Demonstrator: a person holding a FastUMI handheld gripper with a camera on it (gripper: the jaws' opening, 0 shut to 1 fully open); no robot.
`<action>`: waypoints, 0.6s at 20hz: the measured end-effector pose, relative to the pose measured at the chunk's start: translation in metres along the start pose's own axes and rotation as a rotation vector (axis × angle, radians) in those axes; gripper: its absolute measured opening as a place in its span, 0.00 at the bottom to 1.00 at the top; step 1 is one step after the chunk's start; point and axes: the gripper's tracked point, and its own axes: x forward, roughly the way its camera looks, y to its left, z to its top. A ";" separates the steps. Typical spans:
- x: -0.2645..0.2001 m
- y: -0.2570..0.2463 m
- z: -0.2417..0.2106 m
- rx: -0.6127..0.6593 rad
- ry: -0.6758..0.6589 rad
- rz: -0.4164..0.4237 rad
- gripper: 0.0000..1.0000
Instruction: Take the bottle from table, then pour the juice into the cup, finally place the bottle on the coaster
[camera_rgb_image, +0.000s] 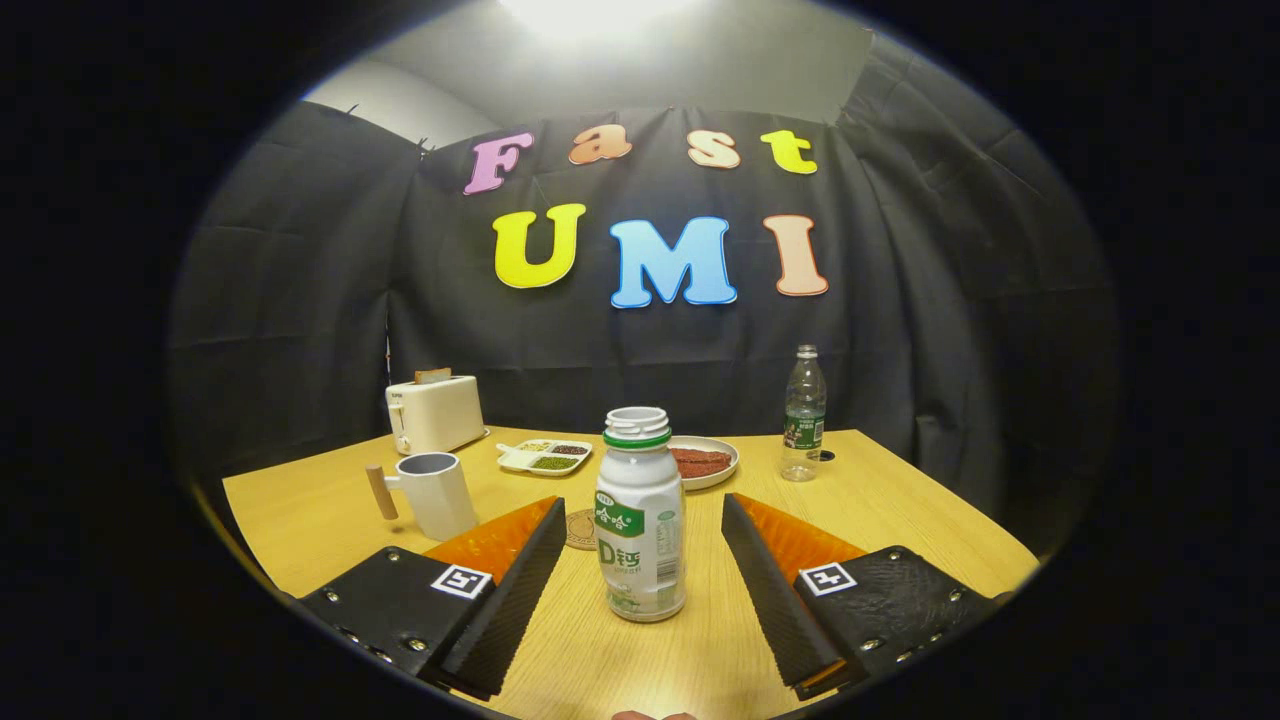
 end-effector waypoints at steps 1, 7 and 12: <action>0.005 0.002 -0.002 -0.001 0.000 -0.005 0.96; 0.039 0.002 -0.011 0.031 -0.004 -0.041 0.96; 0.065 -0.001 -0.017 0.038 0.007 -0.089 0.96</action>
